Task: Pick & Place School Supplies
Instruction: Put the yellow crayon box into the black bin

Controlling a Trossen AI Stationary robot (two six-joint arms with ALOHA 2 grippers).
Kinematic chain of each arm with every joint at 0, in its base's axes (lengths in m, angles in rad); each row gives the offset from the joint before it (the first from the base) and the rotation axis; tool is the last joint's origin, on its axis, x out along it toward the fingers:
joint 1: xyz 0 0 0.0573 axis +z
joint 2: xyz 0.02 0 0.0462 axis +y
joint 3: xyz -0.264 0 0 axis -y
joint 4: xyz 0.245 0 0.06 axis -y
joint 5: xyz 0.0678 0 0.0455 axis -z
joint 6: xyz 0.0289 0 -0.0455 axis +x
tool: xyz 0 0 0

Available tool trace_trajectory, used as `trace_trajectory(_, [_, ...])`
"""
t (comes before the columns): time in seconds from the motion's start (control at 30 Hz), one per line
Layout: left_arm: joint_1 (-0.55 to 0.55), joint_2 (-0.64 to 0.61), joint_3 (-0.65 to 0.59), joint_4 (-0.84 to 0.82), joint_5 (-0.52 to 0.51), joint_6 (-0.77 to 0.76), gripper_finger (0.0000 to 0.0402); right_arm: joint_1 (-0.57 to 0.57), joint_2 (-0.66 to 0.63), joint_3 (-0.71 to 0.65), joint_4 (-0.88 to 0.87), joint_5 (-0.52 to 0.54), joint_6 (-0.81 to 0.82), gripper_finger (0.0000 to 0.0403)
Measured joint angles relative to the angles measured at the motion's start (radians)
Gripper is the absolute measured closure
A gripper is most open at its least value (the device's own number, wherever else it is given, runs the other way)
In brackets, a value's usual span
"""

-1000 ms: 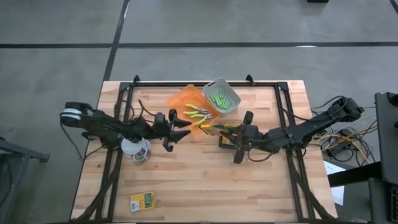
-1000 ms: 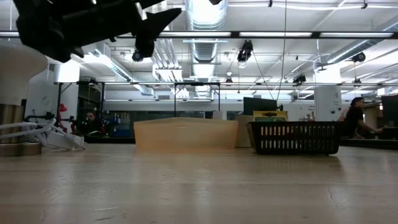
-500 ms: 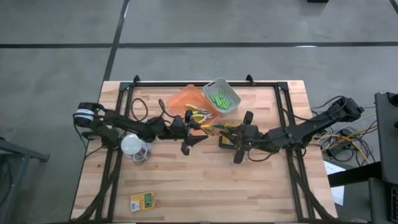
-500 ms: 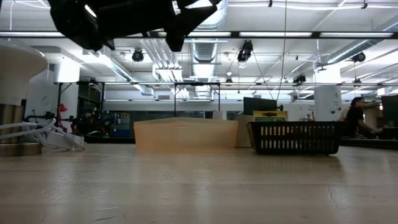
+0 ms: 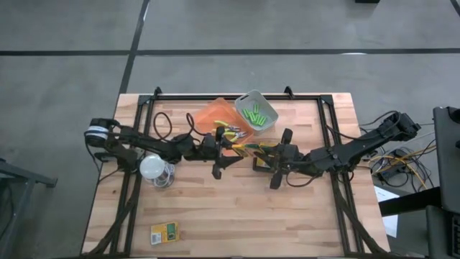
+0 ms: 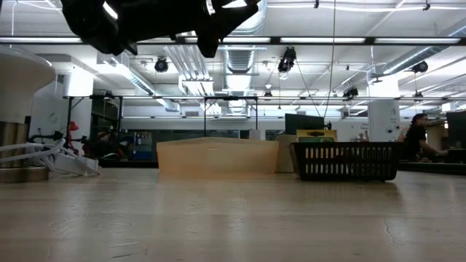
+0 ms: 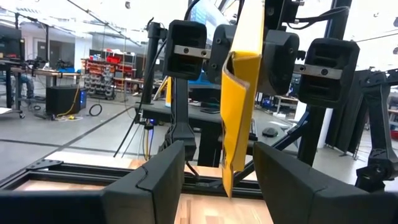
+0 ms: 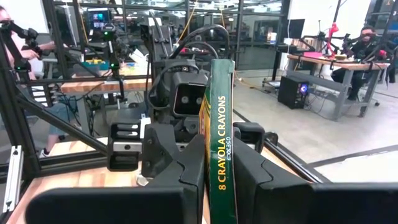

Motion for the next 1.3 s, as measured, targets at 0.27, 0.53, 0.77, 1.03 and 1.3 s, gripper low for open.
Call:
trace_trajectory(0.27, [0.0, 0.0, 0.0, 0.036, -0.004, 0.0, 0.0205, 0.0, 0.0, 0.0, -0.001, 0.0, -0.002, 0.0364])
trace_trajectory(0.53, [0.0, 0.0, 0.011, 0.031, -0.004, -0.005, 0.0212, 0.0, 0.0, 0.0, -0.003, 0.0, -0.002, 0.0364])
trace_trajectory(0.77, [0.0, 0.0, 0.011, 0.029, -0.003, -0.006, 0.0265, 0.0, 0.0, 0.0, -0.007, 0.0, 0.0, 0.0364])
trace_trajectory(1.03, [0.0, 0.0, 0.01, 0.029, 0.004, -0.011, 0.0333, 0.0, 0.0, 0.0, -0.007, 0.002, 0.0, 0.0364])
trace_trajectory(1.3, [0.0, -0.001, 0.01, 0.03, 0.042, -0.013, 0.0375, 0.001, 0.0, 0.0, -0.006, -0.004, 0.002, 0.0364])
